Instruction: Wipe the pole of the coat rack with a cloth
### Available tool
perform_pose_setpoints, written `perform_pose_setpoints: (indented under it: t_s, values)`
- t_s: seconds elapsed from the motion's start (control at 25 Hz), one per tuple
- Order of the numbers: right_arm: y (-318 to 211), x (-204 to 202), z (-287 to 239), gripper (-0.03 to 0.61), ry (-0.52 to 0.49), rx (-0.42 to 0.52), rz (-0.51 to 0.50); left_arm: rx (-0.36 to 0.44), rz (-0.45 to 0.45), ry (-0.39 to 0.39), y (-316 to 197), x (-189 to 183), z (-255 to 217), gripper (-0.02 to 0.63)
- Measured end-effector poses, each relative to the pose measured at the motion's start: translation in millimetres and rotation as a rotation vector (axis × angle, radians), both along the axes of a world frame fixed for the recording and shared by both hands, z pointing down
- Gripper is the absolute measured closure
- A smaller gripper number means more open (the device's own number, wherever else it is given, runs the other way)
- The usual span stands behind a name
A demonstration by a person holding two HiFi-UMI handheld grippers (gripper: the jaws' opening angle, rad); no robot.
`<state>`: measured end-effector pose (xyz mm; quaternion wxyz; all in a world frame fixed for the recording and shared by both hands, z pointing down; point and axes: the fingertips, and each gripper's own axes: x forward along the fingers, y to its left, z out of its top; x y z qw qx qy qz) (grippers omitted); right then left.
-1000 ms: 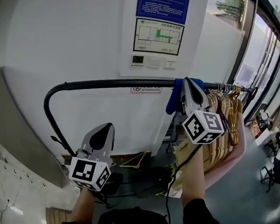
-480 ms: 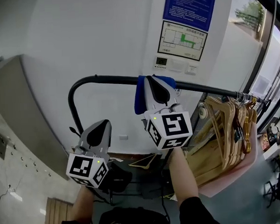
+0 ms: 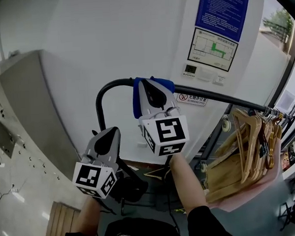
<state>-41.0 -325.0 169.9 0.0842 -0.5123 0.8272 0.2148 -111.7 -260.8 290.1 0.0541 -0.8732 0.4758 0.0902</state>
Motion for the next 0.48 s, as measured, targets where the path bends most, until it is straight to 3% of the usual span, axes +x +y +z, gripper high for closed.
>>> perform_pose_setpoints:
  t_s: [0.12,0.2,0.48]
  values:
    - [22.9,10.0,0.7,0.577,-0.068,0.056,-0.024,-0.005,0.017,0.003,-2.0,-5.7,1.5,0.609]
    - [34.2,15.2,16.3,0.577,-0.067,0.038,-0.024,-0.014,0.036,0.008,-4.1,-6.9,5.1,0.609]
    - [63.4,54.4,115.1,0.577,-0.106,-0.189,0.042,-0.080,0.162,0.010,5.7,13.8,41.3,0.609]
